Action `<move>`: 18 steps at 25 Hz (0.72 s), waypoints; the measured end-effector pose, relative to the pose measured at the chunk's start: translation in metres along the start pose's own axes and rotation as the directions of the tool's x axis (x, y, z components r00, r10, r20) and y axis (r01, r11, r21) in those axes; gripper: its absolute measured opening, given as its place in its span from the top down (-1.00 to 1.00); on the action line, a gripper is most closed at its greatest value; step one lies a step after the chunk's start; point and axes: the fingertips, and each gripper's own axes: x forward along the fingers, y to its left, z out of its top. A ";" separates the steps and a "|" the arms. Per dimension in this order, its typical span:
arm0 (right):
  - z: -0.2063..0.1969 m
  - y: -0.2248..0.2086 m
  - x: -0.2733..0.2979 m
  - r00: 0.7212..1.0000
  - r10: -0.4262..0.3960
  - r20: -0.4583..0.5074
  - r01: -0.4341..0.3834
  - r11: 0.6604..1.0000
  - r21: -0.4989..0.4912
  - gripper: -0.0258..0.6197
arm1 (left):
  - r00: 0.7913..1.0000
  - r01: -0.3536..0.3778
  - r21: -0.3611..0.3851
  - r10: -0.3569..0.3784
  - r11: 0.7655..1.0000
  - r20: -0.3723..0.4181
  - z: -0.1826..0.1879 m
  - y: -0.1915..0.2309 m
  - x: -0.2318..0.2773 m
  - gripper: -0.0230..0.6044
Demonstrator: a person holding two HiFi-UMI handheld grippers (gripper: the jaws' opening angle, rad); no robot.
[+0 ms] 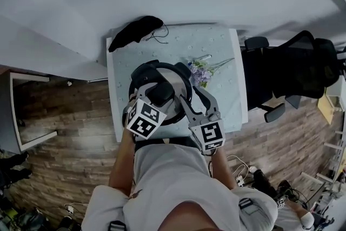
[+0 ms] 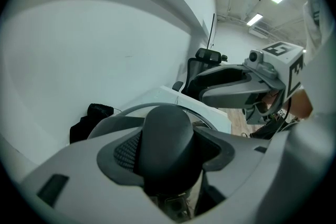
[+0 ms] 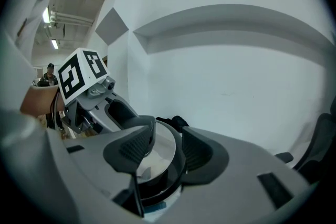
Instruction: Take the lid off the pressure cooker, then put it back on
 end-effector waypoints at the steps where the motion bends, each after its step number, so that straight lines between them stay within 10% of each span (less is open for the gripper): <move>1: 0.000 -0.001 0.000 1.000 -0.009 0.000 0.009 1.000 0.004 0.31 | 1.000 0.005 0.004 -0.005 1.000 0.000 0.000 0.000 0.000 0.05; 18: -0.005 -0.002 -0.001 0.990 -0.139 -0.032 0.140 0.990 0.034 0.31 | 0.985 0.170 0.168 -0.167 0.971 -0.034 -0.003 -0.005 -0.001 0.06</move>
